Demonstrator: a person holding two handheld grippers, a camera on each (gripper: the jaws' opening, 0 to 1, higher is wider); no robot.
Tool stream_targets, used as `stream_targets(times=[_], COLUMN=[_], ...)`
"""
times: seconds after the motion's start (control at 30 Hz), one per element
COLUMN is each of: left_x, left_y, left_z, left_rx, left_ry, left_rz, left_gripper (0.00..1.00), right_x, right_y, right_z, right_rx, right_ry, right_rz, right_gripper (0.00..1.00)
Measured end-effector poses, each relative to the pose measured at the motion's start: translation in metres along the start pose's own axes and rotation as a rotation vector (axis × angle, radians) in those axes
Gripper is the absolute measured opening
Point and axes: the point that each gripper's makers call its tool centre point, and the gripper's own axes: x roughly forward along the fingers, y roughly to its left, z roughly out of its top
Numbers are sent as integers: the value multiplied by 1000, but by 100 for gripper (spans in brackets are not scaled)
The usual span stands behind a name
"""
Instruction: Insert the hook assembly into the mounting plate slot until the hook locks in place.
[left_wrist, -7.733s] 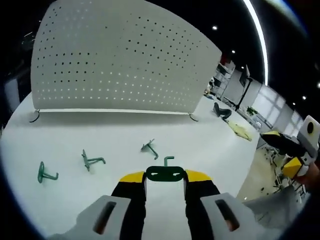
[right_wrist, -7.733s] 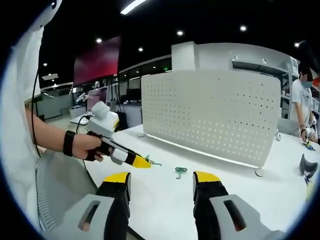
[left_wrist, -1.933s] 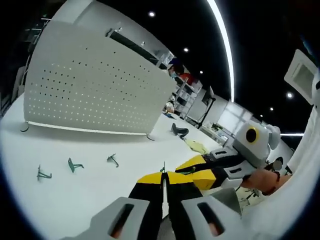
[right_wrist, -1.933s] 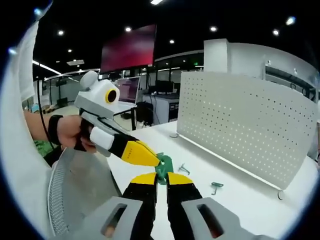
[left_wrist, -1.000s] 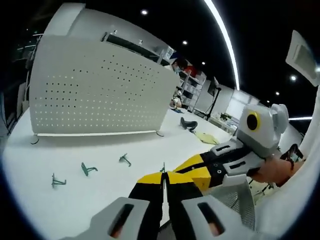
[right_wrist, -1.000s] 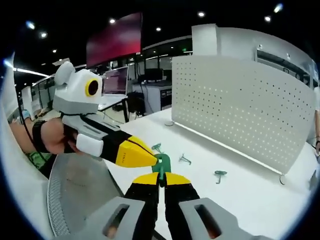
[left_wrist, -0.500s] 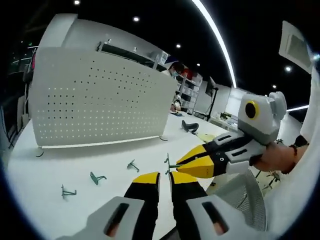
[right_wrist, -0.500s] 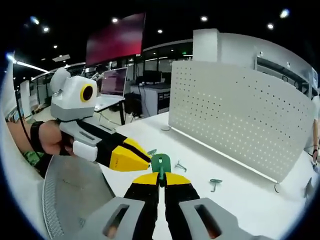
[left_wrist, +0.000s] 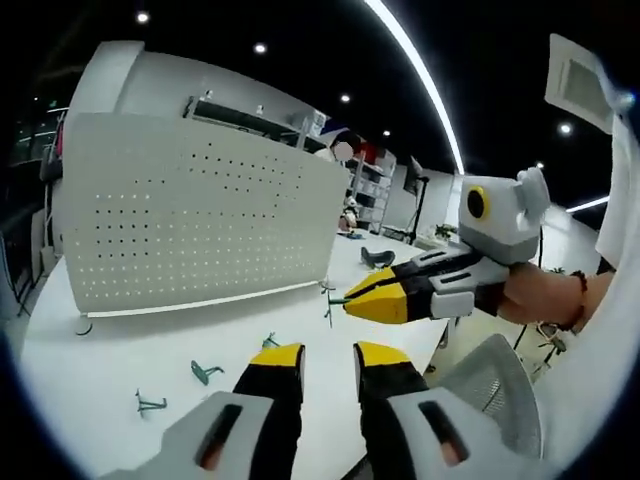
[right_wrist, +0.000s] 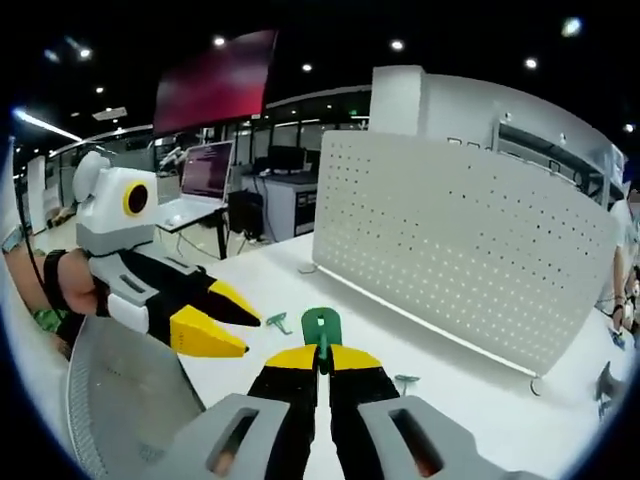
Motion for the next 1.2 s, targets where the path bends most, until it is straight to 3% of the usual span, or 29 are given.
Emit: stream_targets(times=[0.13, 0.4, 0.63, 0.93, 1.2], left_x=[1, -2, -6, -9, -20], left_y=[2, 9, 16, 14, 17], left_z=[3, 1, 16, 17, 22], left_rx=[-1, 15, 2, 14, 37], left_ry=[-16, -1, -60, -75, -97], left_rz=[-8, -12, -12, -15, -8], left_gripper=[29, 29, 30, 32, 42], right_x=[3, 11, 15, 13, 16], right_y=[-10, -10, -11, -21, -33], right_z=[3, 10, 15, 21, 35], right_rx=[19, 44, 35, 43, 35], right_ry=[-3, -19, -23, -43, -60], right_rz=[-40, -52, -67, -111, -141], right_gripper=[2, 2, 2, 2, 2])
